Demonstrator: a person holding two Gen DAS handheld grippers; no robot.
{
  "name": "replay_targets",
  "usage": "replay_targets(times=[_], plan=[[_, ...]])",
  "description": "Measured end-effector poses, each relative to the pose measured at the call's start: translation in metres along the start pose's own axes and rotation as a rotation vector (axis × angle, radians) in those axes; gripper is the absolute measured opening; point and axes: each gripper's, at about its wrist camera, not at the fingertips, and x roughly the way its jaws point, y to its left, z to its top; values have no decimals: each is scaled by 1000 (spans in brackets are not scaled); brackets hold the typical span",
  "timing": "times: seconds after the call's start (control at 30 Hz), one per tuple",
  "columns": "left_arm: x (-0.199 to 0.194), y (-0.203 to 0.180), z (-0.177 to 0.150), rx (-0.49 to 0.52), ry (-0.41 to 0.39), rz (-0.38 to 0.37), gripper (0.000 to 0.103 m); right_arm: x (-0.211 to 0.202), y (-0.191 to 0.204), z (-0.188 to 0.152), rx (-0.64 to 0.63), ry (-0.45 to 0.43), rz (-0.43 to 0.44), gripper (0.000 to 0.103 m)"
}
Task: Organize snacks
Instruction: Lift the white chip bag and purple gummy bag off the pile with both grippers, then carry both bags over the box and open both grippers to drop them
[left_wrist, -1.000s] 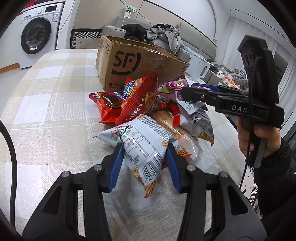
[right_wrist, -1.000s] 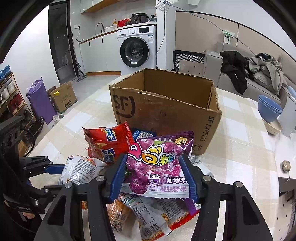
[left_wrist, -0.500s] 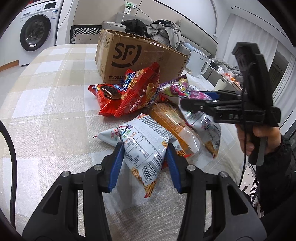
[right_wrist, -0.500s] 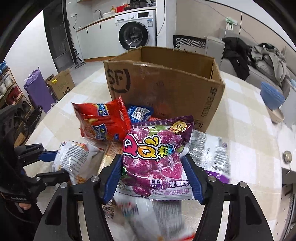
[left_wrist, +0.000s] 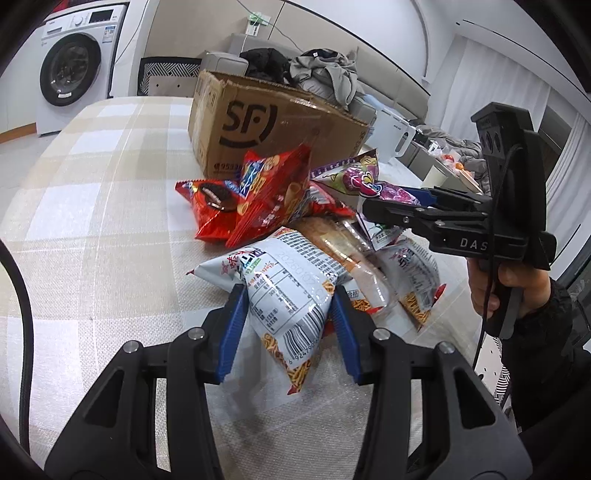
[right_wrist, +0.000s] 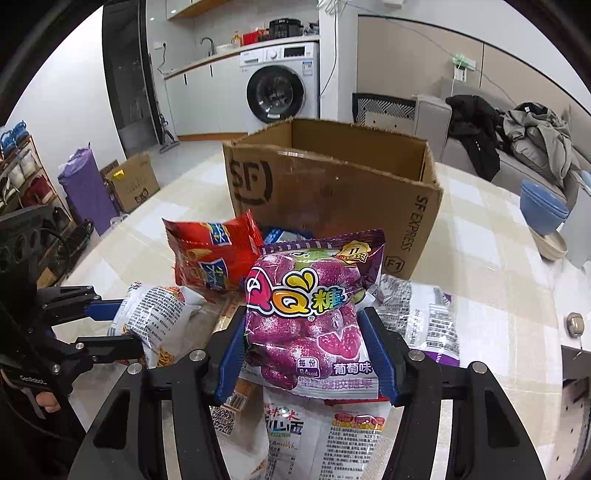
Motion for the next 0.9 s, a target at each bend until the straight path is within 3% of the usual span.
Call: replay_targets(times=[0.43, 0.9], plan=[[-38, -23, 16, 48, -102, 19, 43, -59, -7, 0, 55, -184, 27, 61], [-79, -37, 68, 78, -240, 104, 43, -108, -19, 16, 97, -339, 41, 61]])
